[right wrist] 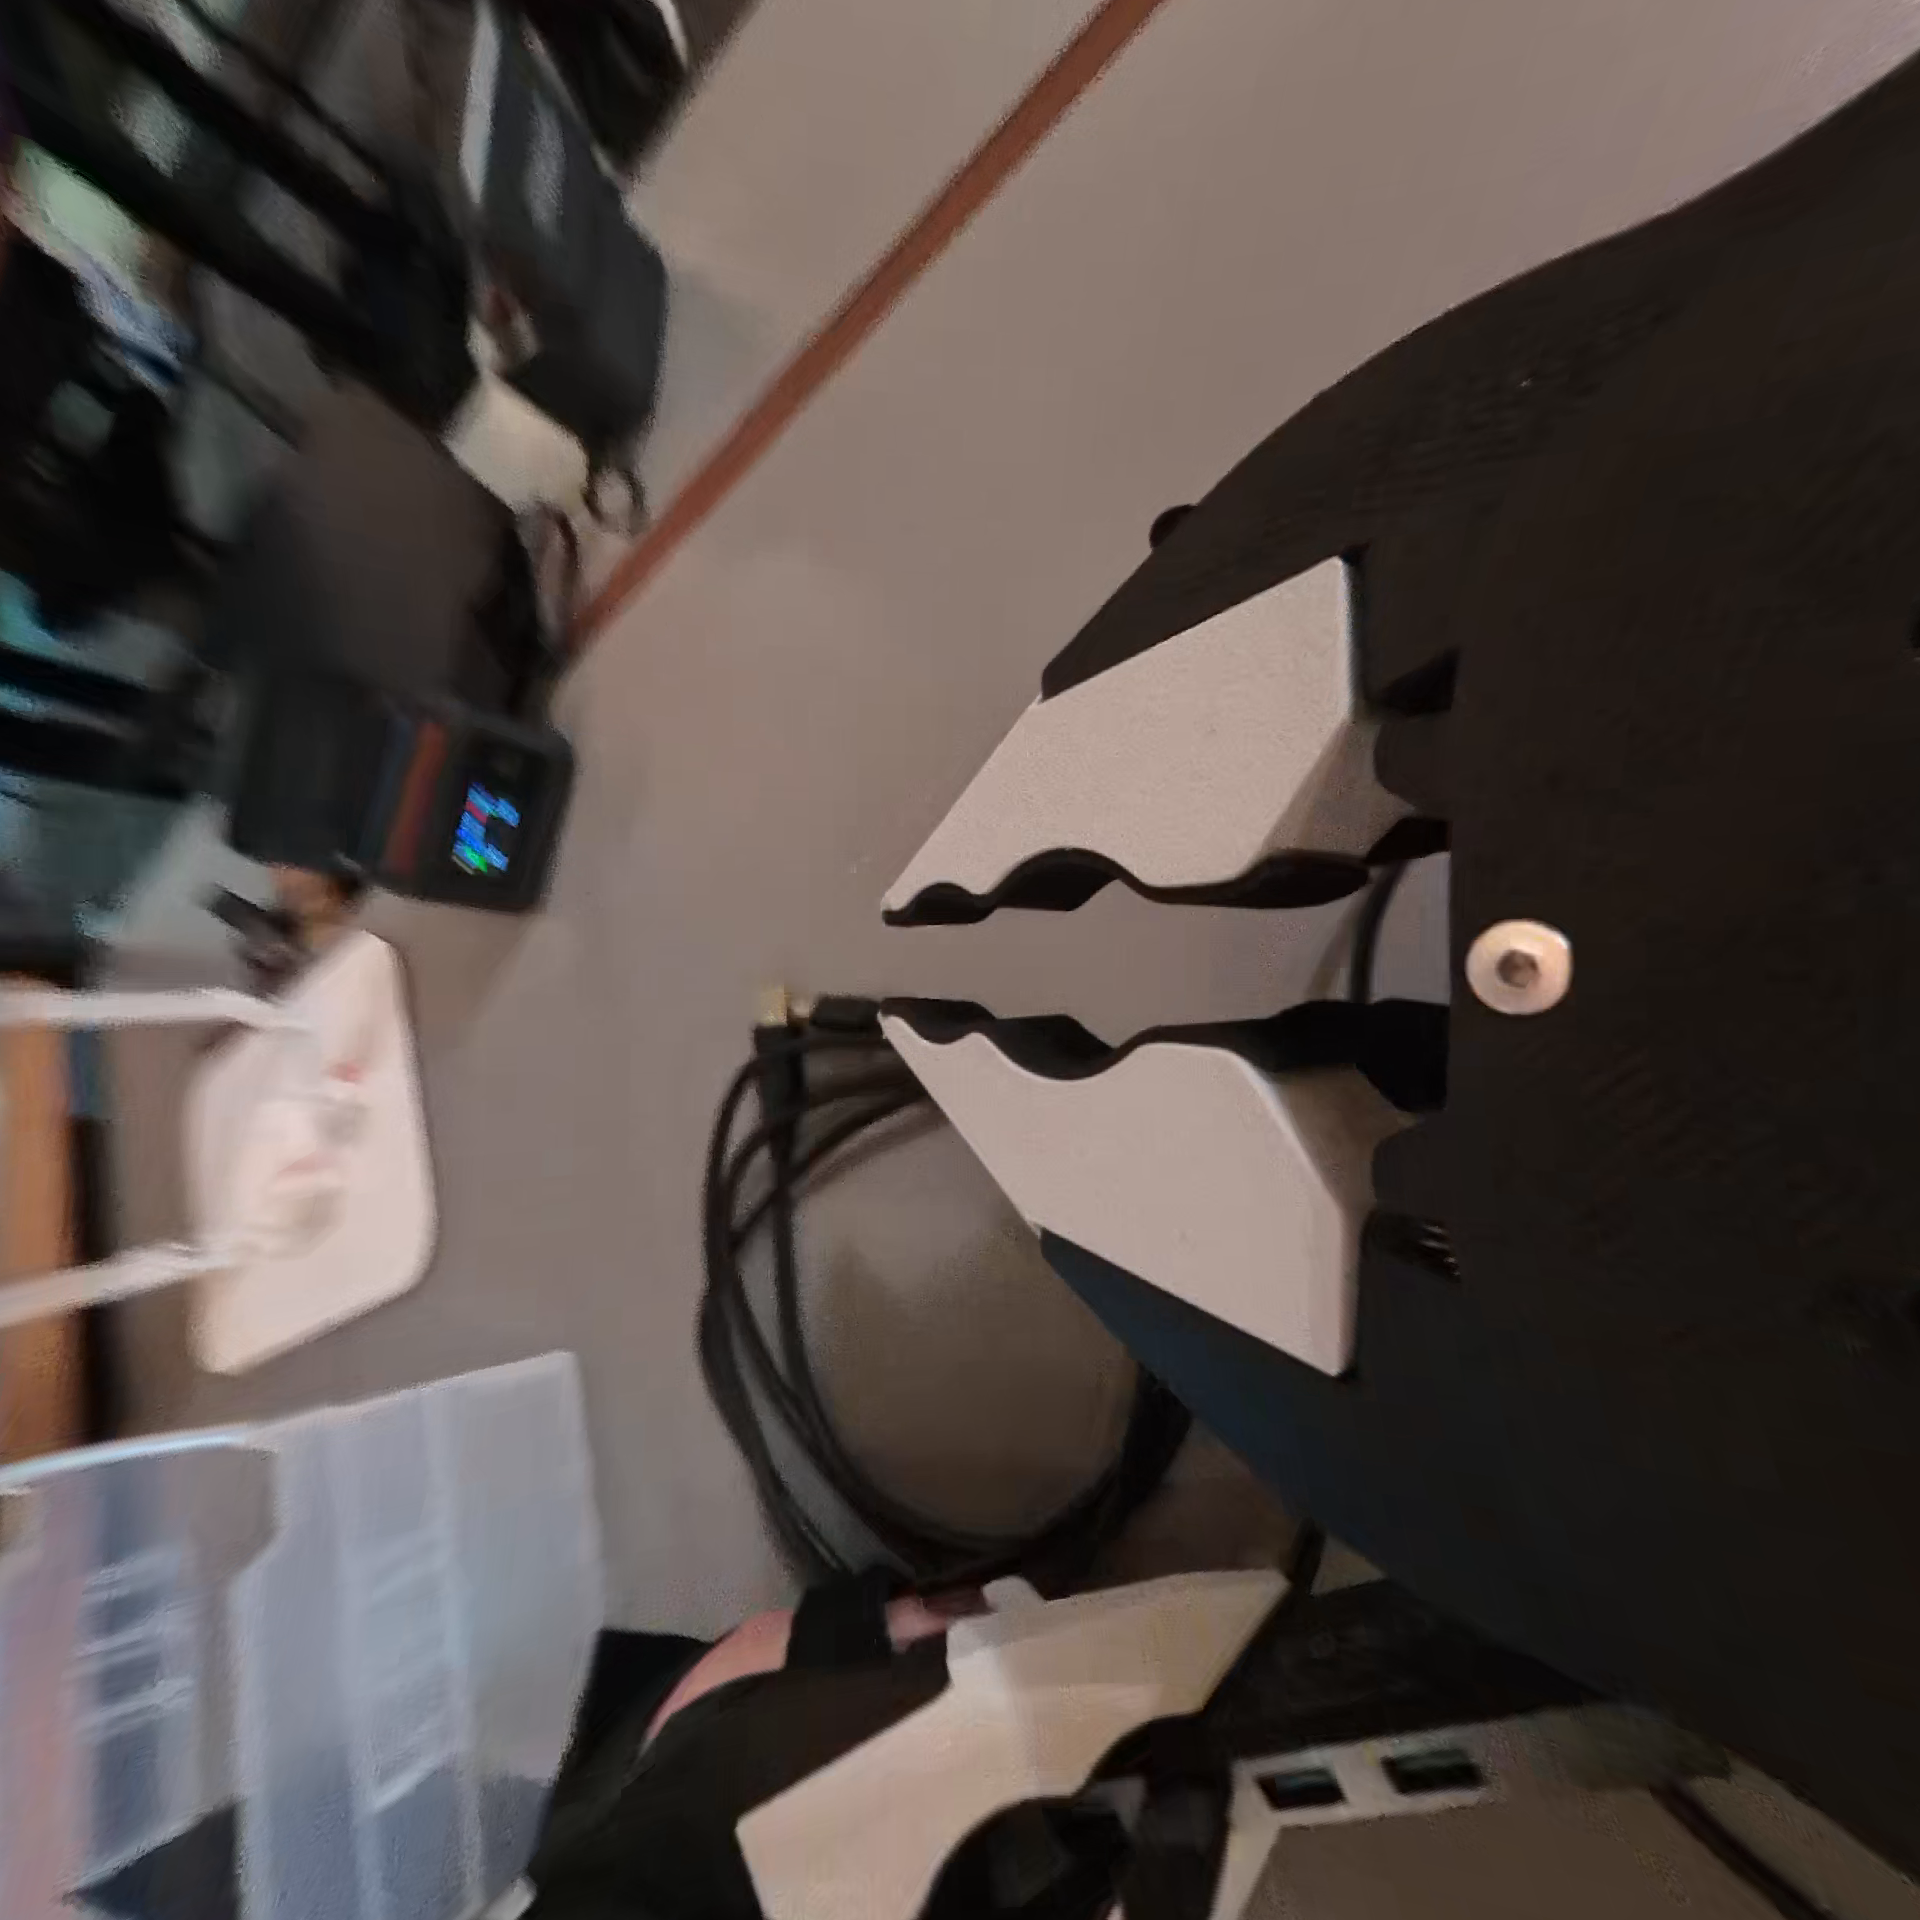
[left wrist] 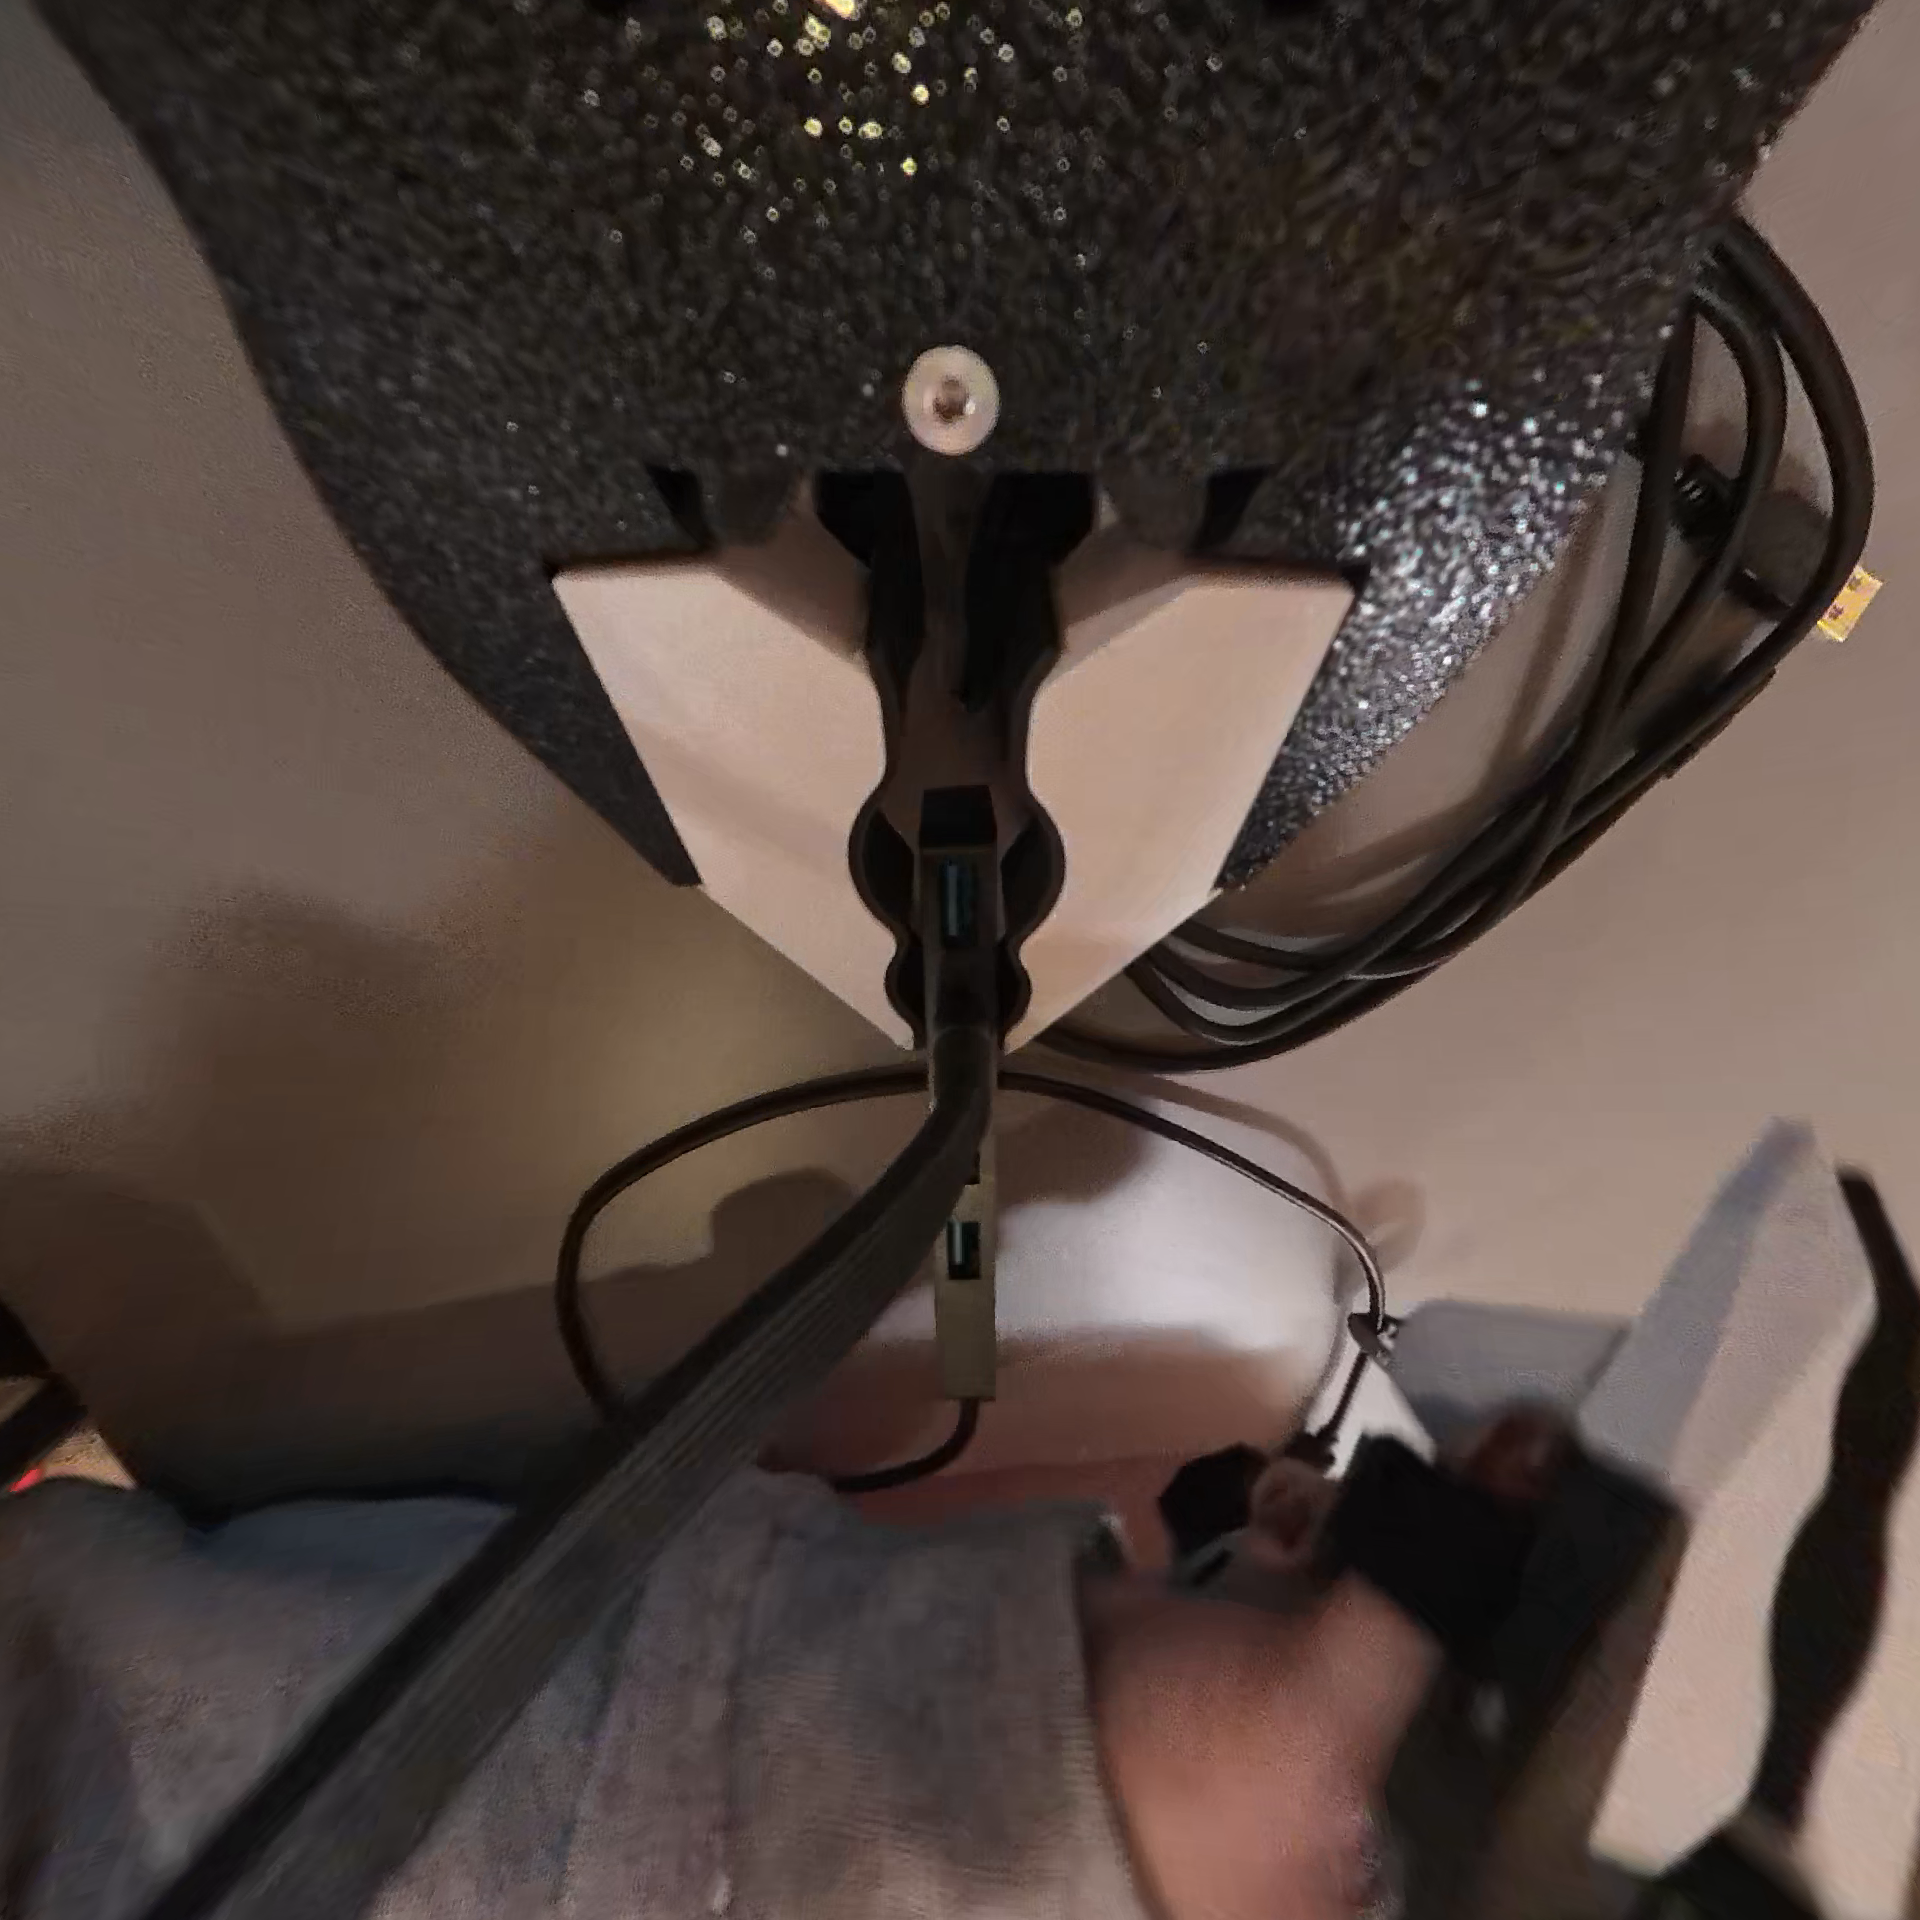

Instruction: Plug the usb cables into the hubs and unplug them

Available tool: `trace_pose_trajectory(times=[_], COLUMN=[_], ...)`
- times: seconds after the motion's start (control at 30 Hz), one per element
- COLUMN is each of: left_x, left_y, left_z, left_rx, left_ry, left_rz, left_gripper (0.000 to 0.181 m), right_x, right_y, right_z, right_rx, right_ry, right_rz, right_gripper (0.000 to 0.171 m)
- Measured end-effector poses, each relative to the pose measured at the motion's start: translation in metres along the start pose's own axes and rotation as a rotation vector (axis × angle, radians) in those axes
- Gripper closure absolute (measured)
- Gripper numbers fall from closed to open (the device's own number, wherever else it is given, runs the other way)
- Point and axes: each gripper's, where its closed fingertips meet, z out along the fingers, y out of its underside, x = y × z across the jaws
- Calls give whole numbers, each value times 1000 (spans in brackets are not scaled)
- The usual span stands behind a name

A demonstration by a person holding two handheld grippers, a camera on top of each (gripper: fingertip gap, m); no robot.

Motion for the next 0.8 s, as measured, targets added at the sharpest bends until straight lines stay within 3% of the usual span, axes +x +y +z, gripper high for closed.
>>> trace_pose_trajectory(times=[0.03, 0.2, 0.33, 0.57, 0.67, 0.8], left_x=[0, -2, -5, -8, -9, -13], left_y=[-1, 1, 3, 5, 5, 6], left_z=[-1, -2, -4, -5, -8, -10], left_rx=[1, -15, -29, -31, -27, -25], left_ry=[-1, -21, -30, -37, -39, -53], left_rz=[3, 23, 23, 6, 4, -2], left_gripper=[172, 172, 172, 172, 172, 172], right_x=[-5, -4, 3, -17, -24, -31], right_y=[4, 19, 33, 25, 19, 14], right_z=[15, 73, 96, 111, 111, 115], right_rx=[-83, -343, -479, -480, -468, -458], right_ry=[-47, -120, -113, -245, -299, -345], right_rz=[3, 109, 128, 373, 502, 618], right_gripper=[159, 161, 161, 153, 141, 142])
